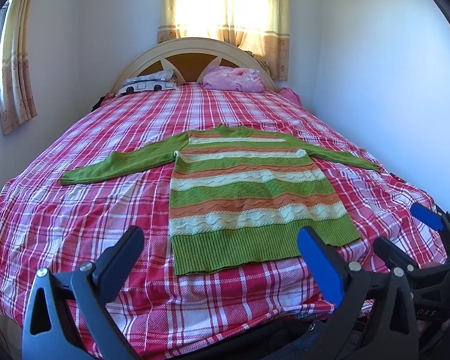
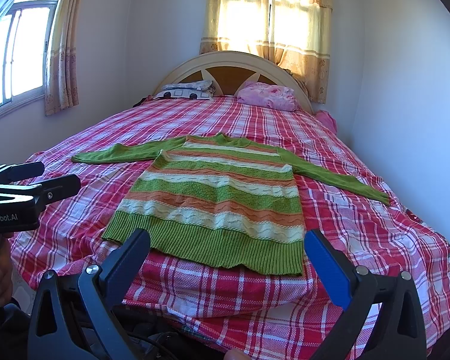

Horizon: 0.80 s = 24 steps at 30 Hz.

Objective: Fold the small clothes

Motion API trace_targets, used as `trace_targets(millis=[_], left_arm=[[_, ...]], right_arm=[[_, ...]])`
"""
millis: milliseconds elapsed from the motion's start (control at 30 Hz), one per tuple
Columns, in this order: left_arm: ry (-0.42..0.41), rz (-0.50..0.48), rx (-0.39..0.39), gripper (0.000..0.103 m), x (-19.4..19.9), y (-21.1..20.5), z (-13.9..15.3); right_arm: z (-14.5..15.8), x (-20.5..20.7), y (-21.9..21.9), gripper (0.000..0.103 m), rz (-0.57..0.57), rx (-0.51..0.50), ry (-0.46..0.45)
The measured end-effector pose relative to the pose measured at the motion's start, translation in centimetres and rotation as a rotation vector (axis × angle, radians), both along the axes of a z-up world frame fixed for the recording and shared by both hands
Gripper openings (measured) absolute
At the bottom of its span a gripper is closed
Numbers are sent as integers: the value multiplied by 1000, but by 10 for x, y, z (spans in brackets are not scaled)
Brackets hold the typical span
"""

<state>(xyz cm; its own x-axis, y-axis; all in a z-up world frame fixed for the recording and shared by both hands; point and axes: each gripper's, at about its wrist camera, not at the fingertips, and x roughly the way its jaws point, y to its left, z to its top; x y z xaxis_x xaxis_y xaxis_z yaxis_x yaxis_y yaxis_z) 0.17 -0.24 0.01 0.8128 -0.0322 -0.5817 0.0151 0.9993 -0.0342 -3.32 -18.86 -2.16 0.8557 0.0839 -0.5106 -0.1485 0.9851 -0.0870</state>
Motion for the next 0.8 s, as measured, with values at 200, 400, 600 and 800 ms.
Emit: trace_targets(millis=[200, 400, 600, 800], left_arm=[[1, -1, 3, 103, -1, -10, 2], [1, 2, -5, 103, 0, 2, -1], [1, 0, -4, 103, 0, 1, -1], [3, 0, -8, 103, 0, -1, -1]], right_arm=[[-2, 1, 0, 102, -2, 1, 5], [-2, 1, -1, 102, -1, 2, 6], [-3, 2, -1, 102, 1, 3, 10], [-4, 3, -1, 102, 5, 5, 15]])
